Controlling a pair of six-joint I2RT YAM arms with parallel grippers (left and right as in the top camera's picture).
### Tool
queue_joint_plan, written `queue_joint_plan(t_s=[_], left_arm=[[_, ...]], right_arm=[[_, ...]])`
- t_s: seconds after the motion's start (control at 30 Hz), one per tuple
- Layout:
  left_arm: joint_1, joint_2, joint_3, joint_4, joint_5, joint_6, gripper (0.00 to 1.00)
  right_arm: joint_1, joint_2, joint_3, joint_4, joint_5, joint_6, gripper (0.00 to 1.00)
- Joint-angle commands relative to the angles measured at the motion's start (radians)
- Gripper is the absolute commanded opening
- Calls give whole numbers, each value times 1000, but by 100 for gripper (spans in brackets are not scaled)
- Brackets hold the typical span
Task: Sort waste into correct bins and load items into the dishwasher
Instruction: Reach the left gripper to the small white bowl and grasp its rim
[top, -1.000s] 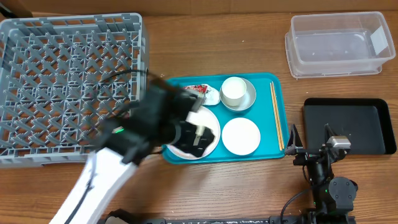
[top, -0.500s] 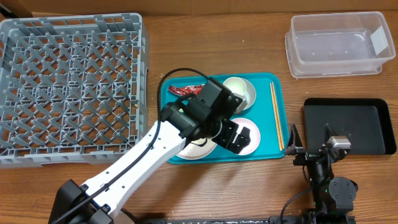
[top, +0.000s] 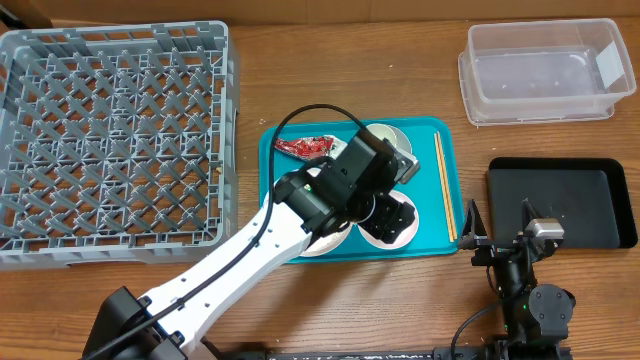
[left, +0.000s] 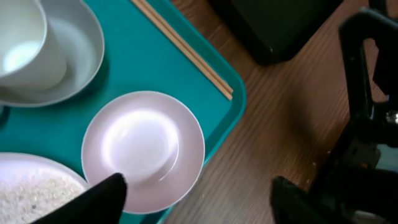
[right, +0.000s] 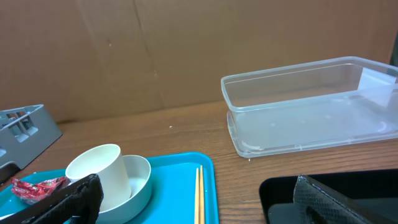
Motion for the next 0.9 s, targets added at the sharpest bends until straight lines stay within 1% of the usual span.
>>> queue_joint_plan(t_s=[0.0, 0.13, 0.2, 0.27, 0.37, 0.47, 0.53, 0.67, 0.87], left_arm=[[-49, 10, 24, 16, -68, 32, 74], [-108, 11, 24, 23, -185, 32, 72], [-135, 21, 24, 24, -245, 32, 68], [-153, 40, 24, 23, -272, 32, 66], [-176, 100, 24, 19, -271, 32, 63], [-182, 156, 24, 12, -269, 24, 54], [-184, 188, 24, 12, -239, 24, 50], [-188, 231, 24, 18, -169, 25, 49], [-197, 262, 24, 16, -166, 29, 49]], right_arm=[[3, -9, -10, 6, 10, 3, 100], [3, -9, -10, 6, 10, 3, 100], [3, -9, -10, 5, 10, 3, 100], [3, -9, -10, 6, 10, 3, 100], [3, -9, -10, 6, 10, 3, 100], [3, -9, -10, 5, 10, 3, 100], [3, -9, -10, 5, 10, 3, 100], [3, -9, -10, 6, 10, 3, 99], [3, -9, -10, 6, 10, 3, 100]])
